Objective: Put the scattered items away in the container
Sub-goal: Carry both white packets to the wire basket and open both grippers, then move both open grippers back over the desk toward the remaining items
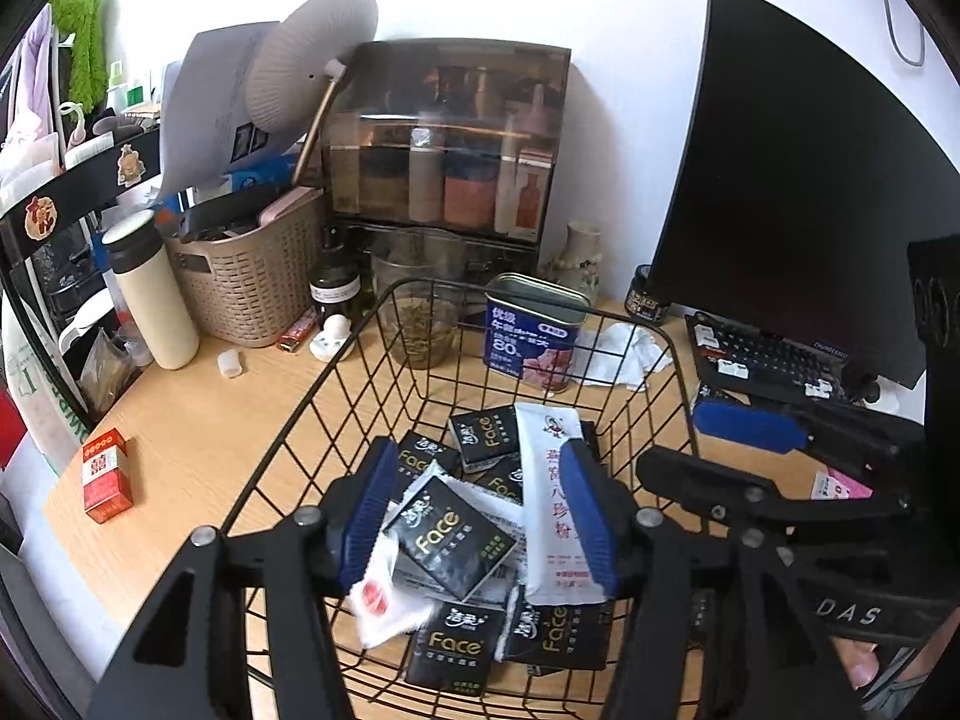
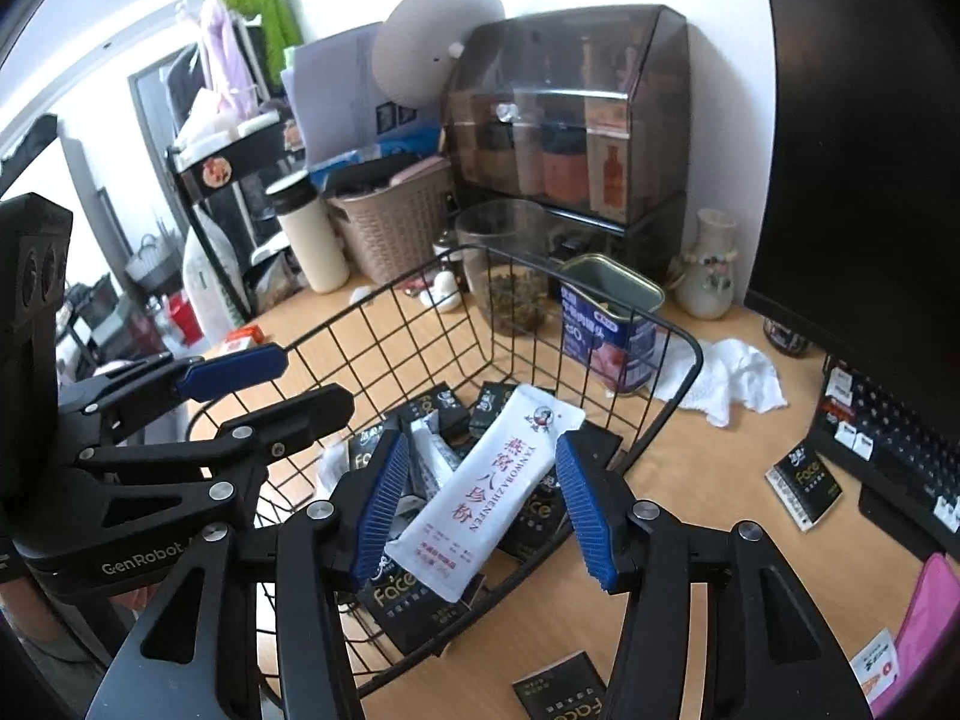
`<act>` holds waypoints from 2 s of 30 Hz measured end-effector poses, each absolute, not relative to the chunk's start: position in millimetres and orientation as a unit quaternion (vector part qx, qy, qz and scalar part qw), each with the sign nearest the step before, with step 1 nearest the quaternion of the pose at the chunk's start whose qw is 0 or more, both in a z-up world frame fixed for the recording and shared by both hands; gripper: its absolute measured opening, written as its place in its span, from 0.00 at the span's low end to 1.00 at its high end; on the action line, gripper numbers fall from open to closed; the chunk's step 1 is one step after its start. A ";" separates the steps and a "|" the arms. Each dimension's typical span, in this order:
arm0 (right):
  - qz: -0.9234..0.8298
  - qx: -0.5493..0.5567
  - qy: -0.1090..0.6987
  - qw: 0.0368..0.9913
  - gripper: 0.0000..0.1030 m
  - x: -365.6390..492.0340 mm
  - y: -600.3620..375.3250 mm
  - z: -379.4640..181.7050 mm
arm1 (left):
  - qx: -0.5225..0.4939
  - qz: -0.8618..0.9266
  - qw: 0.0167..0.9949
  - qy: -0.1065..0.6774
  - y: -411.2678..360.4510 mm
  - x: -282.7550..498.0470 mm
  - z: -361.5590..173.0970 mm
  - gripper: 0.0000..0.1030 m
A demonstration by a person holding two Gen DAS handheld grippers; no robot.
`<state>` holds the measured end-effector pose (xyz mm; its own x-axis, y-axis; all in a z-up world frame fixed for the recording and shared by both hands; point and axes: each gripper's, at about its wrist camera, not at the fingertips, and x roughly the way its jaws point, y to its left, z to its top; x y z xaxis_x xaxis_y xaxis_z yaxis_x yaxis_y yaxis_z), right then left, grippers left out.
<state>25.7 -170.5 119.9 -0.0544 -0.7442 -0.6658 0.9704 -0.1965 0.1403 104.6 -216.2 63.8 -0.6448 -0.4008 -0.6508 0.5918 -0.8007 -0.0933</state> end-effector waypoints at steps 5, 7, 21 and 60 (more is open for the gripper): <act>-0.713 0.310 0.168 0.606 0.50 19.1 -153.6 132.9 | 0.312 -0.905 0.252 0.141 -200.1 96.6 73.2 0.64; -0.723 0.307 0.156 0.598 0.50 12.3 -137.9 141.0 | 0.312 -0.912 0.230 0.136 -188.3 90.4 75.8 0.65; -0.807 0.332 0.128 0.470 0.59 -41.9 29.8 120.4 | 0.417 -0.906 0.017 0.067 -33.6 18.6 31.4 0.66; -0.787 0.406 0.116 0.449 0.59 -65.1 93.0 47.5 | 0.479 -0.873 0.055 0.073 -17.0 11.0 -33.0 0.67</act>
<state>-65.1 93.0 47.5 -0.2666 -0.6132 -0.7436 0.8013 -0.5698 0.1826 11.0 -17.0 -33.0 -0.5342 -0.0249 -0.8450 0.1659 -0.9832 -0.0759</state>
